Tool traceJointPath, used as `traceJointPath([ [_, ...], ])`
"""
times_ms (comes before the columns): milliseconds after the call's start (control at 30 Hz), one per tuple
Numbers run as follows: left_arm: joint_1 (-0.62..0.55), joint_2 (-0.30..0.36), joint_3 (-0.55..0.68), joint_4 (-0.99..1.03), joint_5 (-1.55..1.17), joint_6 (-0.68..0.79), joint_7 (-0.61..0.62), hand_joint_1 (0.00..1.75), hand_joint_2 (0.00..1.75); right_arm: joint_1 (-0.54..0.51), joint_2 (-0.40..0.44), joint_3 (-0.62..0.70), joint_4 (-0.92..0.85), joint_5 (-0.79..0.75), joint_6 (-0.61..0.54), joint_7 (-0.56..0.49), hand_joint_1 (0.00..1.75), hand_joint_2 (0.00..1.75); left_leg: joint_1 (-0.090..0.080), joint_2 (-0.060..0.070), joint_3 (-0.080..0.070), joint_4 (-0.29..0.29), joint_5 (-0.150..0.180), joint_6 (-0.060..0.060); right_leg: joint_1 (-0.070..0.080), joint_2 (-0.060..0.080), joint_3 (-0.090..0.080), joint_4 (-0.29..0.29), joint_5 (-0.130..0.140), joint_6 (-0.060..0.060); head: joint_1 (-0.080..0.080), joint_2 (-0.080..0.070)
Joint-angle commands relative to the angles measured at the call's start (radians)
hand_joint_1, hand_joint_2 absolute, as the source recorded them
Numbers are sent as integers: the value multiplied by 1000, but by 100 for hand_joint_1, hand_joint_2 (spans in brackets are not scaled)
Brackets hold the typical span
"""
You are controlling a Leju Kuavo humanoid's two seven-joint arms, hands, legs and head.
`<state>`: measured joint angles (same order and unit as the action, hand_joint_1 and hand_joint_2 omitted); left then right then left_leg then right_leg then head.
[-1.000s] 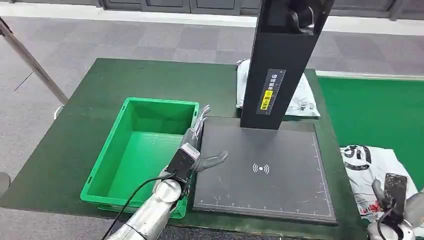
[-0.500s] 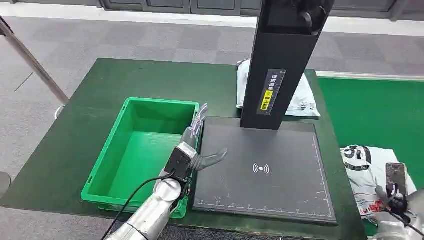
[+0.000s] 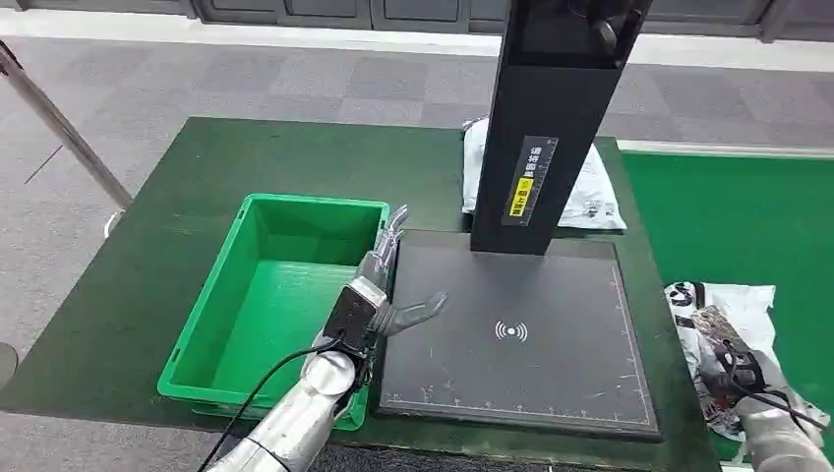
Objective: Moved the parcel from conveyor to table for the left to box.
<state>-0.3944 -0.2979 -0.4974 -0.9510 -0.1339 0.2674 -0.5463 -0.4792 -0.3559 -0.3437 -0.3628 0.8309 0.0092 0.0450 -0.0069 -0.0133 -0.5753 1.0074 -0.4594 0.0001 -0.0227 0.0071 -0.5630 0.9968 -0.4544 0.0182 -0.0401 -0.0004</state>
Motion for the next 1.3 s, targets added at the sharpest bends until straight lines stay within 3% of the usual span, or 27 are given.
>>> traceJointPath([
  [33,73,51,23,-16,-22,-18,31,0,175,-15,47,52,48,-26,-47,-21,175,175,1,6,1,-3,1,-2,1,4,-1,-3,3,-2,0,0],
  [167,78,56,28,-34,-37,-9,41,0,175,-12,64,31,10,-40,-129,-60,175,175,1,6,5,-3,1,-1,1,4,1,-3,2,-2,0,0],
  [233,86,59,30,-50,-56,2,46,0,175,7,89,-2,-46,-82,-215,-135,175,175,1,5,9,-3,1,-1,1,4,0,-2,1,-2,0,0],
  [300,92,63,29,-72,-79,19,48,0,175,55,137,-33,-182,-146,-306,-219,175,175,1,7,12,-3,1,-2,1,5,0,-2,2,-2,0,0],
  [367,88,63,34,-79,-105,60,49,0,175,199,223,-55,-505,-308,-271,-278,175,175,1,7,10,-3,1,-2,2,6,-1,-2,2,-2,0,0],
  [400,84,63,33,-75,-107,60,49,0,175,255,240,-36,-609,-325,-267,-241,175,175,2,8,9,-4,1,-3,2,6,-1,-3,3,-3,0,0],
  [467,83,63,34,-73,-106,60,50,0,175,283,248,-24,-654,-329,-265,-219,175,175,2,5,4,-5,1,-3,3,3,-2,-3,2,-4,0,0],
  [533,79,60,39,-57,-154,150,43,0,175,347,296,-22,-795,-456,-260,-299,175,175,3,3,6,-5,2,-3,4,1,-3,-3,2,-5,0,0],
  [667,88,55,78,-53,-92,182,11,0,175,495,435,134,-1147,-602,-253,-361,175,175,4,3,6,-5,1,-5,4,2,-4,-1,0,-5,0,0],
  [733,97,55,74,-67,-81,173,11,0,175,510,447,227,-1226,-606,-283,-368,175,175,4,7,-1,-5,0,-6,4,6,-5,0,0,-7,0,0],
  [800,100,50,70,-74,-78,170,18,0,175,514,442,287,-1263,-586,-316,-359,175,175,4,9,-1,-6,-2,-8,4,7,-7,1,-2,-9,0,0],
  [867,98,48,66,-74,-80,174,24,0,175,510,428,299,-1262,-588,-329,-345,175,175,3,2,0,-6,-2,-8,3,1,-4,2,-4,-7,0,0],
  [900,98,48,65,-74,-80,174,25,0,175,510,424,298,-1258,-593,-331,-345,175,175,5,6,-2,-7,-1,-9,5,4,-7,0,-2,-9,0,0],
  [1000,96,49,62,-72,-78,168,25,0,175,511,411,301,-1251,-608,-322,-364,175,175,5,0,10,-7,2,-10,5,-1,-2,-1,-4,-9,0,0],
  [1167,76,41,36,-50,-62,153,20,0,175,521,397,480,-1254,-499,-274,-327,175,175,4,1,11,-6,2,-9,4,1,-2,1,-3,-9,0,0],
  [1300,53,38,12,-20,-45,149,10,0,175,445,353,587,-1111,-480,-199,-257,175,175,5,4,9,-7,2,-10,5,3,-3,-2,0,-10,0,0],
])
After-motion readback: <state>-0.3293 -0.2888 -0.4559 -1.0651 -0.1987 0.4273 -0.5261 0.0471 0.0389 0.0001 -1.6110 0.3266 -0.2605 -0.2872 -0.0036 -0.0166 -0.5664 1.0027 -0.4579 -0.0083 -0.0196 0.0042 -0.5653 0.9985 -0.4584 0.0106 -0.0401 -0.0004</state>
